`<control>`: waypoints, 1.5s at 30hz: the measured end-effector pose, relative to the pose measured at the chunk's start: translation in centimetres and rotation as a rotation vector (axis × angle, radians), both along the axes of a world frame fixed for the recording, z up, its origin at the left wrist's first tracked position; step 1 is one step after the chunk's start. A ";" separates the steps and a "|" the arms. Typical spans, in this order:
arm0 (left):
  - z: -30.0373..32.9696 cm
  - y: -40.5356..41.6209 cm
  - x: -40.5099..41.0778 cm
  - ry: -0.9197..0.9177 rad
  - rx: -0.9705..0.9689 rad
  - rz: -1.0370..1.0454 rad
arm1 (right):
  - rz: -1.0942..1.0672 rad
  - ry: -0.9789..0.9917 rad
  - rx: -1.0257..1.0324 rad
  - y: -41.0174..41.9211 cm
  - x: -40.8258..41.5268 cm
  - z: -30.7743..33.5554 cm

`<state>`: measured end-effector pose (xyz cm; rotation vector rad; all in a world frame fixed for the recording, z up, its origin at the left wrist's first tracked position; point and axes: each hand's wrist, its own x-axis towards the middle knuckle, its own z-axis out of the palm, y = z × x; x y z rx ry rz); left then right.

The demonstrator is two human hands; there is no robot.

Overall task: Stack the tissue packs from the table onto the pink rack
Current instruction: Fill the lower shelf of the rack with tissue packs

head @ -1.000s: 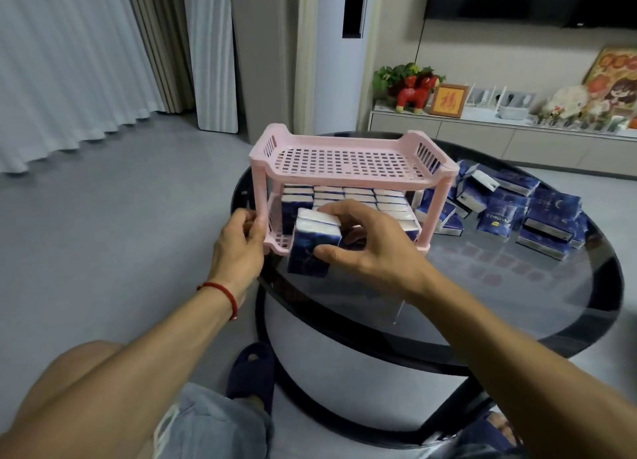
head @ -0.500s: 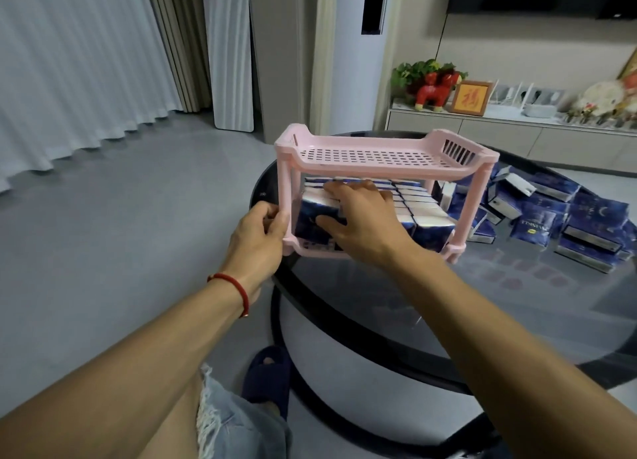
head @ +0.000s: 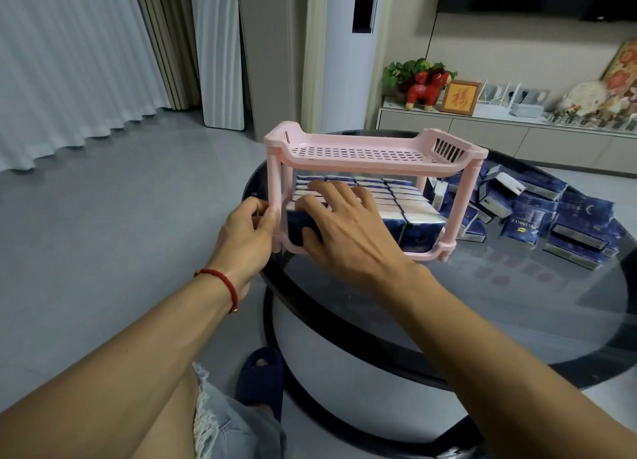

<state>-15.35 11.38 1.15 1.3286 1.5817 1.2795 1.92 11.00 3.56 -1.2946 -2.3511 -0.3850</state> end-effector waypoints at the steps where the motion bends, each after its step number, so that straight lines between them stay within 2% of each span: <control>1: 0.0 0.0 0.0 -0.003 0.003 -0.002 | 0.006 0.022 -0.002 -0.1 0.1 0.1; 6: 0.0 0.1 0.0 -0.005 0.001 -0.007 | 0.055 -0.033 0.027 -0.1 0.3 -0.2; 9: -0.1 0.1 -0.2 -0.026 0.005 -0.017 | 0.013 -0.125 -0.023 0.1 0.1 -0.9; 19: 0.0 0.0 -0.6 -0.017 0.002 -0.020 | -0.026 -0.196 -0.047 0.3 0.7 -1.2; 24: 0.3 -0.2 -0.5 -0.020 -0.020 -0.020 | 0.091 -0.138 0.041 -1.2 2.1 -0.6; 29: 0.6 -0.3 -0.2 -0.018 -0.012 0.003 | 0.223 0.079 0.138 -3.8 6.9 0.5; 32: 0.8 -0.2 0.0 -0.027 -0.022 0.009 | 0.102 0.221 0.092 -4.1 12.0 0.7; 35: 0.9 -0.2 0.1 -0.025 -0.023 0.010 | -0.223 0.463 0.042 -2.5 17.2 -0.1; 36: 0.8 -0.2 0.1 -0.027 -0.022 0.009 | -0.361 0.487 0.037 -1.6 18.5 -0.8; 38: 0.8 -0.2 0.0 -0.031 -0.023 0.012 | -0.583 0.353 -0.048 0.6 20.4 -3.0; 41: 0.6 -0.1 -0.1 -0.037 -0.018 0.013 | -0.587 0.114 -0.268 3.2 20.7 -5.6; 45: 0.5 -0.2 0.0 -0.033 -0.015 0.011 | -0.586 0.099 -0.180 4.5 19.8 -5.9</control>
